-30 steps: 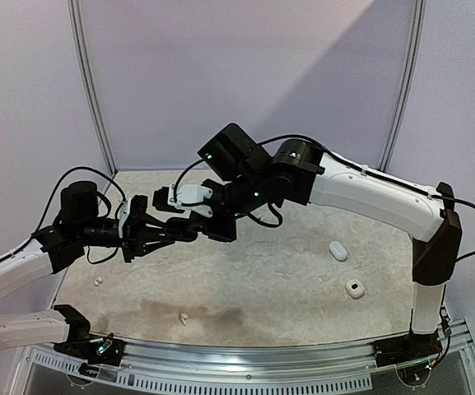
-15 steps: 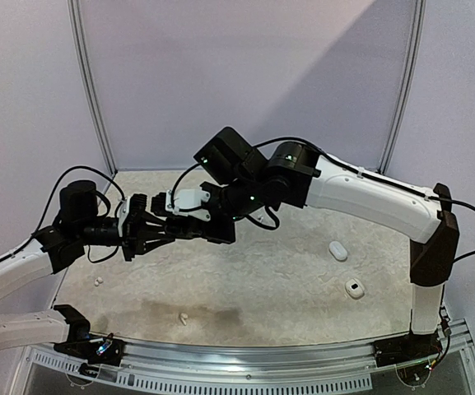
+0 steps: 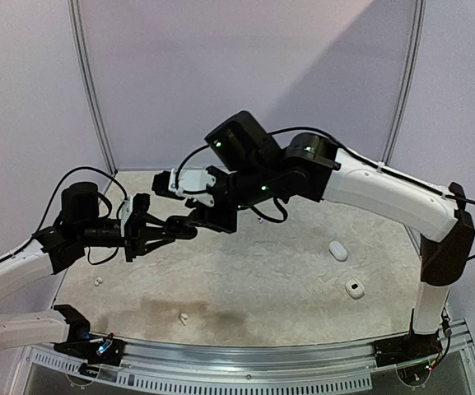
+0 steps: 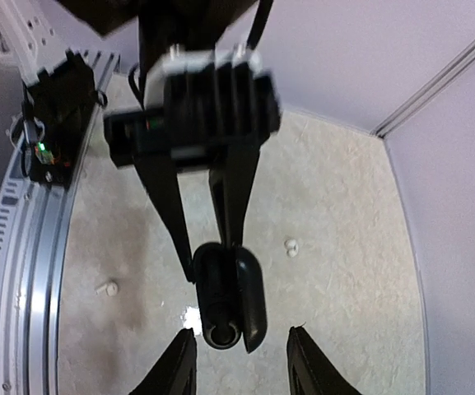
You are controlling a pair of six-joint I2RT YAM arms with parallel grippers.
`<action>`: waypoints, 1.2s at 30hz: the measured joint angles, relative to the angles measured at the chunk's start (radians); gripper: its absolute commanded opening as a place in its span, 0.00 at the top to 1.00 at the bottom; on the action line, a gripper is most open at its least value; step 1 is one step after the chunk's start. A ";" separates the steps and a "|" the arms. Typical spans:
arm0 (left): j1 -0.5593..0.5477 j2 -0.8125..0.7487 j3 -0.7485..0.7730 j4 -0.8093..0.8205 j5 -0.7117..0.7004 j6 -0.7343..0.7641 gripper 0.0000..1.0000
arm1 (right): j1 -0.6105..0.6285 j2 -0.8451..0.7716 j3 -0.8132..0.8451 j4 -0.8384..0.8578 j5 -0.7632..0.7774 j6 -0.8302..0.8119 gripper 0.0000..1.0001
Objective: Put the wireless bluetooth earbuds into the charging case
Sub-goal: Insert the right earbud into the right side groove of the charging case, then close the charging case with the earbuds, then place the charging case with the earbuds at the center of the board.
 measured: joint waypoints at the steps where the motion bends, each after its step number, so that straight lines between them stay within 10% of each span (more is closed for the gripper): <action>1: 0.000 0.000 -0.002 -0.001 0.000 0.004 1.00 | -0.002 -0.029 -0.020 0.035 -0.015 0.017 0.61; 7: -0.011 -0.013 -0.008 -0.047 -0.031 0.187 1.00 | -0.023 -0.159 -0.163 0.305 -0.022 0.174 0.55; 17: -0.034 -0.063 -0.015 -0.074 -0.204 0.427 1.00 | -0.008 0.116 -0.109 0.453 0.283 0.336 0.58; 28: -0.036 0.036 0.084 -0.186 -0.185 0.171 1.00 | -0.003 0.068 -0.177 0.396 0.464 0.428 0.42; 36: 0.008 0.335 0.423 -0.396 -0.177 -0.154 1.00 | -0.227 -0.066 -0.191 0.256 0.560 0.563 0.19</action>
